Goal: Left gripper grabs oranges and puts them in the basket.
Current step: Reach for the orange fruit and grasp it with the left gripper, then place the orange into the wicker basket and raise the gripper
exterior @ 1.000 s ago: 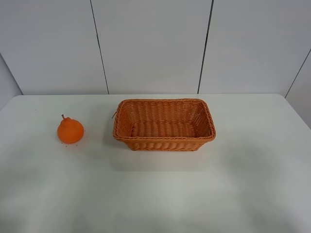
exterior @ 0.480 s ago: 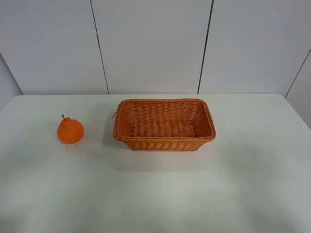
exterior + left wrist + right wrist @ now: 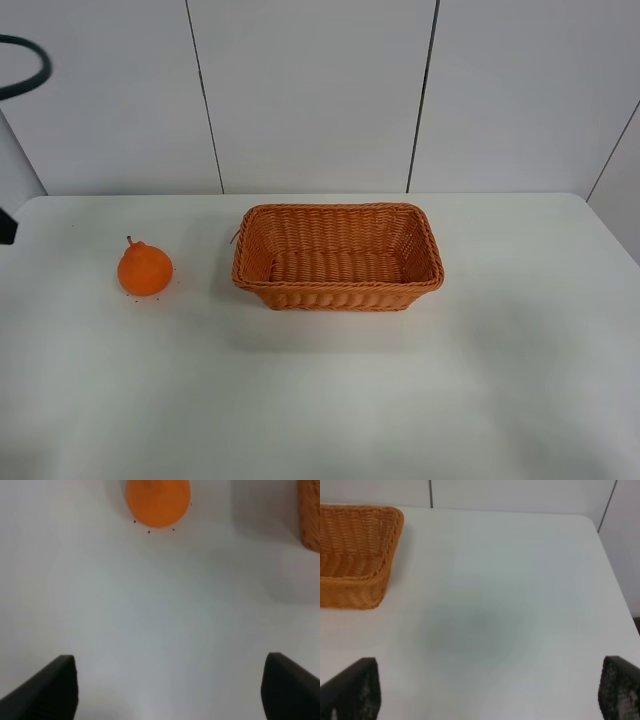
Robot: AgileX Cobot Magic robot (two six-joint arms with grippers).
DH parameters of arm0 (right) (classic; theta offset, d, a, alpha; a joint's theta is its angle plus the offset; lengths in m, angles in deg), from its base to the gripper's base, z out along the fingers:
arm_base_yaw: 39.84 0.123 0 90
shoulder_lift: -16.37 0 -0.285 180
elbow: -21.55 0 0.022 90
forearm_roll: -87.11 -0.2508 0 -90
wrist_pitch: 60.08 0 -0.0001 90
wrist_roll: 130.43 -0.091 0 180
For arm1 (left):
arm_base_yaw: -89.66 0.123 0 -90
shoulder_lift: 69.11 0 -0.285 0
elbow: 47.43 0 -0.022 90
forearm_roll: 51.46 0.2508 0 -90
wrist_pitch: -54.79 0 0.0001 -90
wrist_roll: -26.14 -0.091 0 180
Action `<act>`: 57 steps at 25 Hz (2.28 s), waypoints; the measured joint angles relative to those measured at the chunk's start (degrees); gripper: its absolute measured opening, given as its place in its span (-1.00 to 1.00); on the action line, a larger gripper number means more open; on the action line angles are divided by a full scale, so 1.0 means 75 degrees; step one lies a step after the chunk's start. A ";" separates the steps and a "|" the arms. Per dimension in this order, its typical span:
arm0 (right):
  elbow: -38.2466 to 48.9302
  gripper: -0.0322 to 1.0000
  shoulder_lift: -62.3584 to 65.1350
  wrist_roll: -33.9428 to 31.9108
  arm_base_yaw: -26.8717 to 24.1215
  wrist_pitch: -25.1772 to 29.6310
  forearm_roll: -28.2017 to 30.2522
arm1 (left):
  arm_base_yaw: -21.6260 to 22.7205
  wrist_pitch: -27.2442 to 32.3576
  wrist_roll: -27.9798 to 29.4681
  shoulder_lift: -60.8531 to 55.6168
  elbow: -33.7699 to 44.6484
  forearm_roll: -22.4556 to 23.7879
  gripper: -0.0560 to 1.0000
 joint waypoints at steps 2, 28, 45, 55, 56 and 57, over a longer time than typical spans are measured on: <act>0.0000 0.41 0.0000 0.0000 0.0000 0.0000 0.0000 | 0.0000 -0.0024 -0.0041 0.1047 -0.0631 0.0000 0.72; 0.0000 0.41 0.0000 0.0000 0.0000 0.0000 0.0000 | 0.0000 -0.0064 -0.0546 0.8167 -0.4943 -0.0092 0.72; 0.0000 0.41 0.0000 0.0000 0.0000 0.0000 0.0000 | 0.0000 -0.0442 -0.0747 0.9145 -0.4943 -0.0252 0.46; 0.0000 0.41 0.0000 0.0000 0.0000 0.0000 0.0000 | 0.0000 0.0045 -0.0271 0.9115 -0.5170 0.0239 -0.49; 0.0000 0.41 0.0000 0.0000 0.0000 0.0000 0.0000 | 0.0000 0.0122 -0.0243 0.9100 -0.5250 0.0245 -0.49; 0.0000 0.41 0.0000 0.0000 0.0000 0.0000 0.0000 | 0.0000 0.0208 -0.0226 0.9026 -0.5345 0.0253 -0.49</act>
